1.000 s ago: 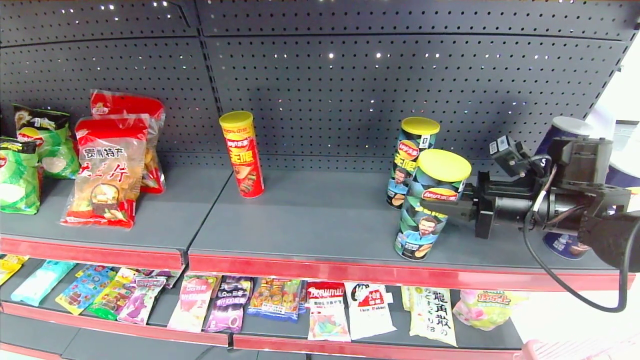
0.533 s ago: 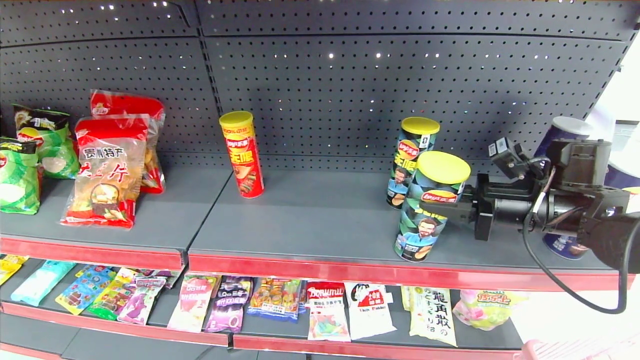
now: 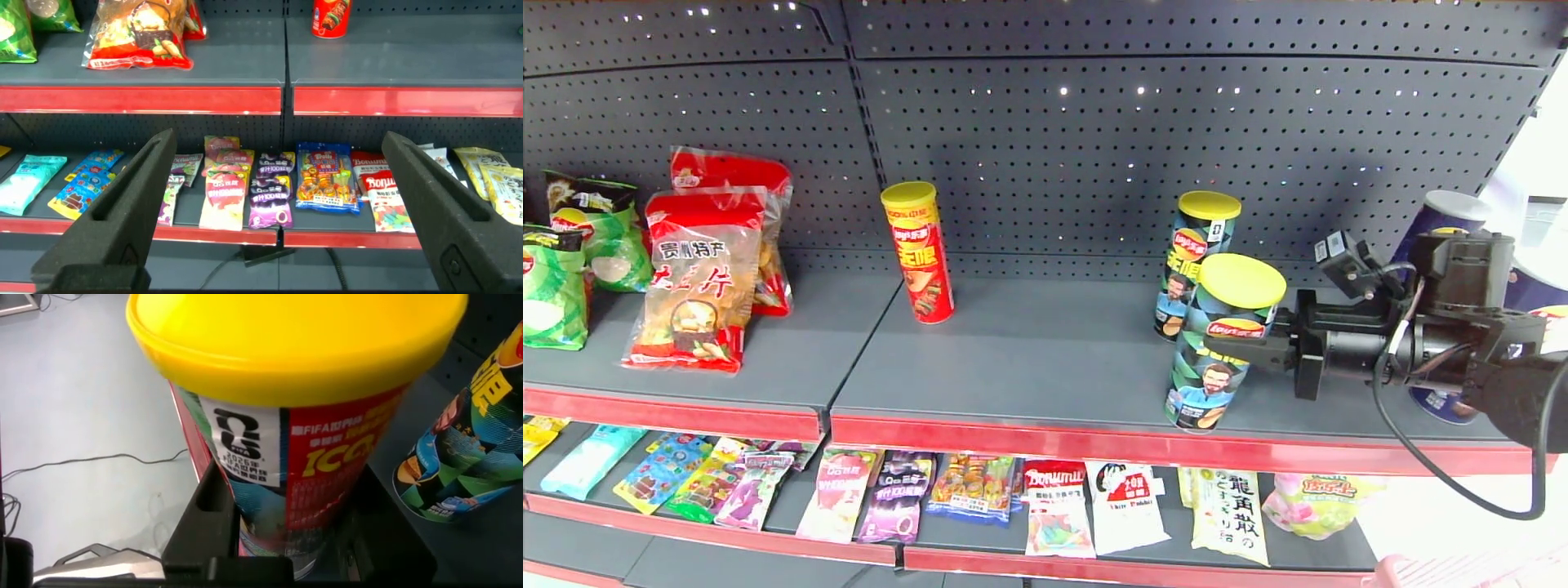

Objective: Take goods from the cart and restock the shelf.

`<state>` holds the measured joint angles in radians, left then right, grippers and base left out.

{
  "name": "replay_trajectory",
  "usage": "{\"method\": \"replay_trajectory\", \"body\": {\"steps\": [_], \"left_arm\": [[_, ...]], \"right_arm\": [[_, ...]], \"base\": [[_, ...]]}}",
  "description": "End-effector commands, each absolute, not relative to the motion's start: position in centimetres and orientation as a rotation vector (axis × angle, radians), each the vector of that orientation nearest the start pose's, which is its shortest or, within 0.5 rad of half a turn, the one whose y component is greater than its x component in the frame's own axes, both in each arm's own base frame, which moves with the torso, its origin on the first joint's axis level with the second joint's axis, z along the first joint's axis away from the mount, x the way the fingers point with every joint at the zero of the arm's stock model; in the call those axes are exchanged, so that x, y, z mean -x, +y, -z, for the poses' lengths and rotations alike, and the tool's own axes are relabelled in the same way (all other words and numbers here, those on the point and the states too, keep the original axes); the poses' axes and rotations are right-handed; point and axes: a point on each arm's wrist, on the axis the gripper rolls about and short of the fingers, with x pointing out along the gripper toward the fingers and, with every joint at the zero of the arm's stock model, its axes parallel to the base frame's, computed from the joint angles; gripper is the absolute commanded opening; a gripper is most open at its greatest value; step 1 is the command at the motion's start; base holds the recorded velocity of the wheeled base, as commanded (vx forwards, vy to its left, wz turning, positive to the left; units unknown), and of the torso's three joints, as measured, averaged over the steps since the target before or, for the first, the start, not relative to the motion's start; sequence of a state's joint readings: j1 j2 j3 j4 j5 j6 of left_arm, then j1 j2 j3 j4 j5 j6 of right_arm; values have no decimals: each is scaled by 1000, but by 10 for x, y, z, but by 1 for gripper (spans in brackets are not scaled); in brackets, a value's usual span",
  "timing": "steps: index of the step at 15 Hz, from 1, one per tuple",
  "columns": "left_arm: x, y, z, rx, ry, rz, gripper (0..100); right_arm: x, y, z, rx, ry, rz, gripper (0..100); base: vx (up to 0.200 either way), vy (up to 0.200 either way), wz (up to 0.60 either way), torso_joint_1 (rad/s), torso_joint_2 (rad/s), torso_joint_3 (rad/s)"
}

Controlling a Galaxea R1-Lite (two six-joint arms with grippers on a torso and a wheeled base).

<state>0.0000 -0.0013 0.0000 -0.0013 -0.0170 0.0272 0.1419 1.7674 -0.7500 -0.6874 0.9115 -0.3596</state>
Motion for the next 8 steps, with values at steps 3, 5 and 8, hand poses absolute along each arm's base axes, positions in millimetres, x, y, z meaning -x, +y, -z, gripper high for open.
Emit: {"method": "replay_trajectory", "body": {"steps": [3,5,8], "left_arm": [[23,0,-76,-28,-2,17,100],[23,0,-76,-28,-2,17,100],[23,0,-76,-28,-2,17,100]], "right_arm": [[-298,63,-154,191,132,-1093,0],[-298,63,-154,191,132,-1093,0],[-297,63,-153,192,133,-1097,100]], "base": [[0,0,0,0,0,0],[0,0,0,0,0,0],[0,0,0,0,0,0]]}}
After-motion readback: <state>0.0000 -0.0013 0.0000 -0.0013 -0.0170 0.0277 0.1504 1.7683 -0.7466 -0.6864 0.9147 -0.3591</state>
